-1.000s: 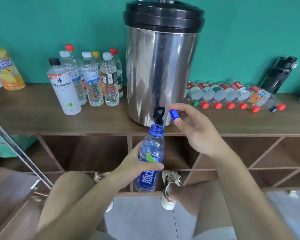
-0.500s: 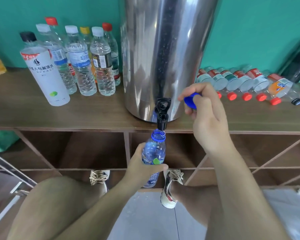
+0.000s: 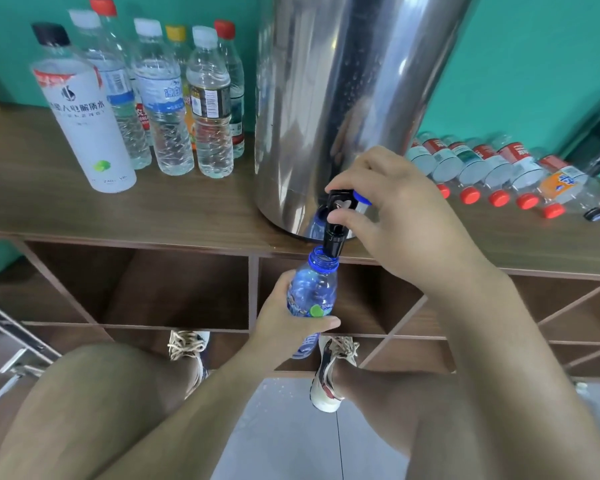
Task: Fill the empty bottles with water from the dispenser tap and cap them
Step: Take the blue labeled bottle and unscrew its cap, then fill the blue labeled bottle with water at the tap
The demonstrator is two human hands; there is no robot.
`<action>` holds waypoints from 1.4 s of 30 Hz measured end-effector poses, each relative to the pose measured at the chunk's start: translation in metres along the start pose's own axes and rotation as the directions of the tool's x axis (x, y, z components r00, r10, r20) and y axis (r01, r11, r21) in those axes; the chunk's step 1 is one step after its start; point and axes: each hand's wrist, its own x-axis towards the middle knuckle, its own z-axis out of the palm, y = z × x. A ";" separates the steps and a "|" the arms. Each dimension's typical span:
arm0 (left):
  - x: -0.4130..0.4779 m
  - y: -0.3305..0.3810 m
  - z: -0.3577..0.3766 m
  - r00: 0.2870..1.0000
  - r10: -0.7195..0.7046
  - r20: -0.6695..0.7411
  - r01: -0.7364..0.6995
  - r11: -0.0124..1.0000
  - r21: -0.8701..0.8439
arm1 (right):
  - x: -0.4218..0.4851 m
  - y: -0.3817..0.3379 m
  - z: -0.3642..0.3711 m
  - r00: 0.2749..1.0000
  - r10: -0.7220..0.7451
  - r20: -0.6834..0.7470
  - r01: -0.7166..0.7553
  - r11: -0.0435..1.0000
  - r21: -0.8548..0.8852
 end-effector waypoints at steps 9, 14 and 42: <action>0.002 -0.003 -0.003 0.999 0.018 0.029 -0.020 0.998 0.061 | -0.004 -0.002 0.007 0.980 -0.139 -0.144 0.118 0.982 -0.150; 0.004 -0.004 -0.003 0.998 0.029 0.057 -0.034 0.997 0.072 | -0.020 -0.005 0.016 0.927 -0.243 -0.287 0.162 0.947 -0.278; 0.014 -0.014 -0.001 0.998 0.039 0.050 -0.044 0.994 0.097 | -0.051 -0.003 0.047 0.739 0.631 -0.238 -0.278 0.607 0.744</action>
